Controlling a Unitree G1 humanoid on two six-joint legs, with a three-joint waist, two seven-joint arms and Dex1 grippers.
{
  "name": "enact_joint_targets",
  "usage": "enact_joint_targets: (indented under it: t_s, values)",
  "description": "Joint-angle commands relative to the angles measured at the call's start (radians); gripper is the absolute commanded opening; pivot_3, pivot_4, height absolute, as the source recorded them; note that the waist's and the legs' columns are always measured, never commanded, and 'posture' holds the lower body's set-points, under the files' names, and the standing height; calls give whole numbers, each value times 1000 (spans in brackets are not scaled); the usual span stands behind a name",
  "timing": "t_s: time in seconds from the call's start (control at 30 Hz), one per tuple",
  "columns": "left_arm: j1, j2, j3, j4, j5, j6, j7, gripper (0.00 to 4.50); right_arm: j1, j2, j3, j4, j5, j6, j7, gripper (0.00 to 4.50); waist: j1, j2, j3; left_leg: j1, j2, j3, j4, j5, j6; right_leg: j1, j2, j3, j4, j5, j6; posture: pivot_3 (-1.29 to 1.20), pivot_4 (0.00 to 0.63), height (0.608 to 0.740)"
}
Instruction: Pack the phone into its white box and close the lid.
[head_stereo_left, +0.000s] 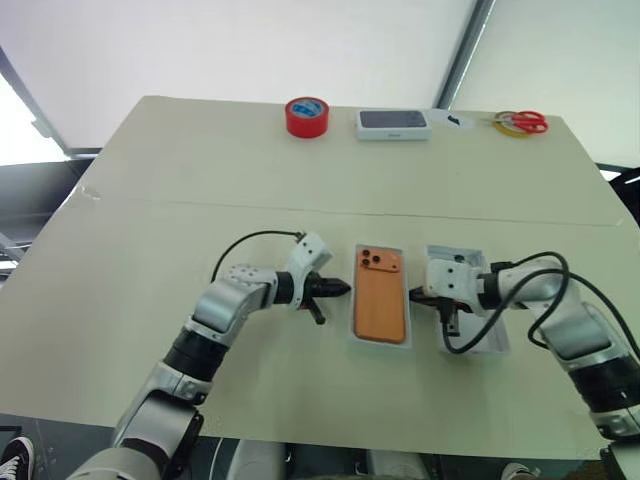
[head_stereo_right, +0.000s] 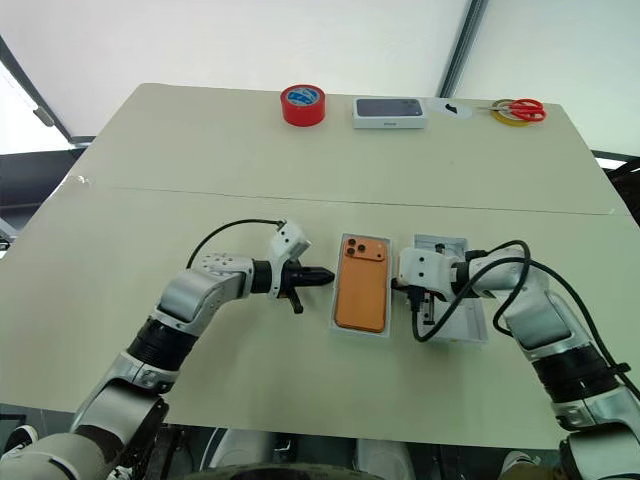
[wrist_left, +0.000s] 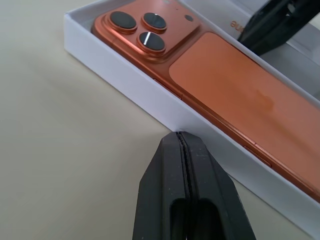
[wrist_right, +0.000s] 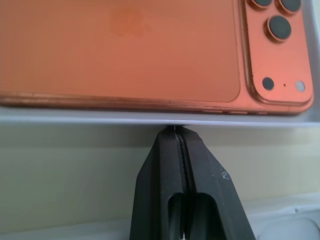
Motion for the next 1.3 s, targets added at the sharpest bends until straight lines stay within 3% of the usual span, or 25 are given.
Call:
enact_joint_targets:
  t_s: [0.03,0.57,0.87,0.97,1.03,1.1,1.17,1.27,1.3]
  values:
    - [-17,-35,-66,-24,-8,-18,-52,23,11,-18,-35,-50,33,-18,2,0,0,0,0,0,0,0,0,0,0,0,0,0,0,0,0,0,150,738]
    - [-18,-12,-27,13,46,-104,-36,23,31,-85,-64,15,15,-70,2,0,-1,1,0,0,0,0,1,0,0,0,0,0,0,0,0,0,150,738]
    - [67,85,176,-90,-26,-134,4,23,56,-149,-104,106,-7,-168,-32,0,-4,2,1,0,0,0,1,1,-2,0,0,0,0,0,0,0,150,738]
    - [97,138,249,-113,-61,-142,-15,23,91,-153,-137,45,73,-97,5,0,-1,2,1,0,0,0,1,1,-2,0,0,0,0,0,0,0,150,738]
    - [108,164,296,-124,-110,-115,-39,554,90,-146,-158,18,121,-22,16,0,-3,2,1,0,0,0,1,1,-2,1,0,0,0,0,0,0,150,738]
    - [133,197,326,-169,-149,-139,-84,1311,73,-139,-176,6,148,32,3,537,-3,3,1,0,1,0,1,1,-2,0,0,0,0,0,0,0,150,738]
    - [157,227,374,-207,-174,-195,-116,2311,26,-123,-207,-6,183,139,-40,1272,-6,3,1,0,1,0,1,1,-2,0,0,0,0,0,0,0,150,738]
    - [209,268,417,-238,-211,-260,-187,3879,6,-83,-248,-44,212,278,-136,2855,-8,4,1,0,1,0,0,1,-3,0,0,0,0,0,0,0,150,738]
    - [232,281,427,-243,-218,-292,-213,4334,21,-73,-260,-69,202,299,-172,2933,-8,5,0,0,1,-1,0,1,-3,0,0,0,-1,0,0,0,150,738]
